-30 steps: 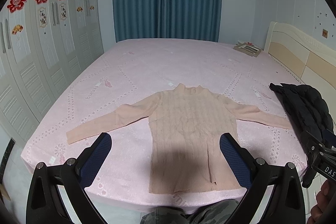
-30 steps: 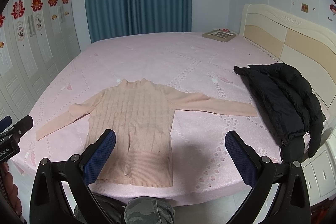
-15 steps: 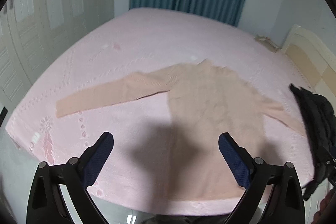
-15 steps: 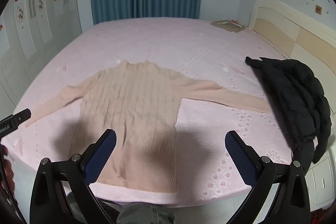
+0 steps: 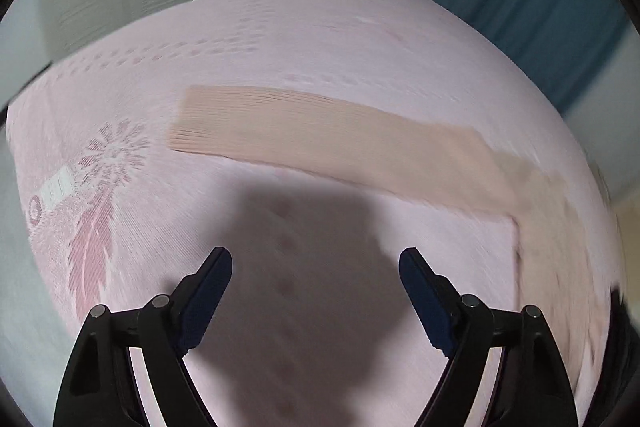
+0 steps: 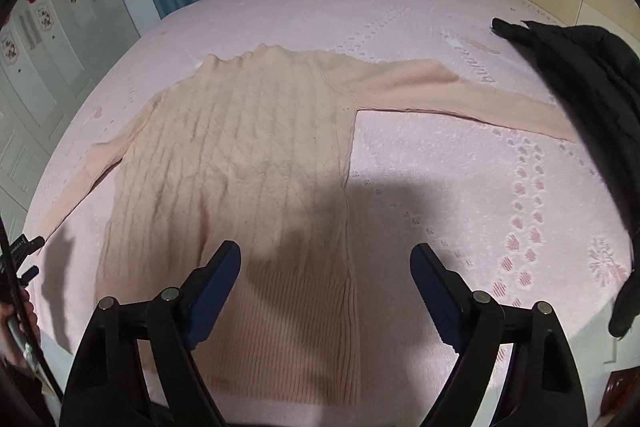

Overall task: Fold small clothes
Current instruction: 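Move the left tool to the sweater sleeve cuff and grasp it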

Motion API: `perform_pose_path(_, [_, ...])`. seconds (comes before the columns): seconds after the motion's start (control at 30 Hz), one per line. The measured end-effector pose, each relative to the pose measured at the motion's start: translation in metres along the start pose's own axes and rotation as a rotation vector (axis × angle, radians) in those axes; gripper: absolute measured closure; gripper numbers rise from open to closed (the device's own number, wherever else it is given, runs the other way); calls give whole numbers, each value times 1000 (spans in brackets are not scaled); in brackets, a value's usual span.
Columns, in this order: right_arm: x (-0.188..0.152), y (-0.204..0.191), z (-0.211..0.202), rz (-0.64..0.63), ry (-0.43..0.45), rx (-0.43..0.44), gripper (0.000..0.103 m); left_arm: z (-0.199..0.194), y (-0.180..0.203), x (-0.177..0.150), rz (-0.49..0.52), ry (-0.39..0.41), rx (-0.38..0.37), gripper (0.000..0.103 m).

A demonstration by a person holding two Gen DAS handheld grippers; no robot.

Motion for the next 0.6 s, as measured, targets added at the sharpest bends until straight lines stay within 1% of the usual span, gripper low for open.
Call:
perform_pose_path(0.03, [1, 1, 2, 2, 0, -4, 17, 11, -13, 8, -51, -4, 0, 20])
perform_pose_path(0.07, [1, 2, 5, 2, 0, -9, 17, 17, -22, 14, -87, 9, -1, 21])
perform_pose_path(0.13, [2, 6, 12, 5, -9, -27, 17, 22, -30, 25, -122, 67, -8, 21])
perform_pose_path(0.2, [2, 11, 17, 20, -20, -37, 17, 26, -32, 32, -135, 97, 5, 21])
perform_pose_path(0.23, [2, 14, 19, 27, -26, -38, 17, 30, -32, 37, -145, 115, 17, 24])
perform_pose_path(0.27, [2, 17, 20, 36, -32, -39, 17, 33, -33, 40, -150, 133, 39, 32])
perform_pose_path(0.3, [1, 21, 22, 49, -40, -40, 17, 36, -34, 42, -146, 144, 66, 37])
perform_pose_path(0.37, [0, 26, 22, 63, -46, -42, 17, 45, -34, 49, -95, 171, 172, 66])
perform_pose_path(0.4, [0, 29, 22, 68, -47, -48, 17, 46, -31, 51, -69, 177, 188, 73])
perform_pose_path(0.43, [-1, 32, 22, 70, -47, -58, 17, 51, -31, 57, -52, 172, 177, 88])
perform_pose_path(0.47, [-1, 34, 21, 71, -46, -64, 17, 51, -29, 59, -45, 162, 166, 92])
perform_pose_path(0.53, [0, 40, 19, 78, -37, -70, 17, 46, -19, 67, -41, 161, 171, 92])
perform_pose_path(0.57, [-1, 44, 17, 85, -33, -74, 17, 42, -10, 72, -36, 169, 161, 93])
perform_pose_path(0.6, [0, 49, 16, 98, -29, -75, 17, 41, 1, 84, -27, 177, 148, 93])
Point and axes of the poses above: each gripper's, at about its wrist camera, not at the fingertips, and z roughly the way its jaws point, y to its right, x to its top, the point moved 4 cm from there along z, roughly the way its jaws point, and after that the axes turned 3 degrees about -z, right-handed, at the moved point
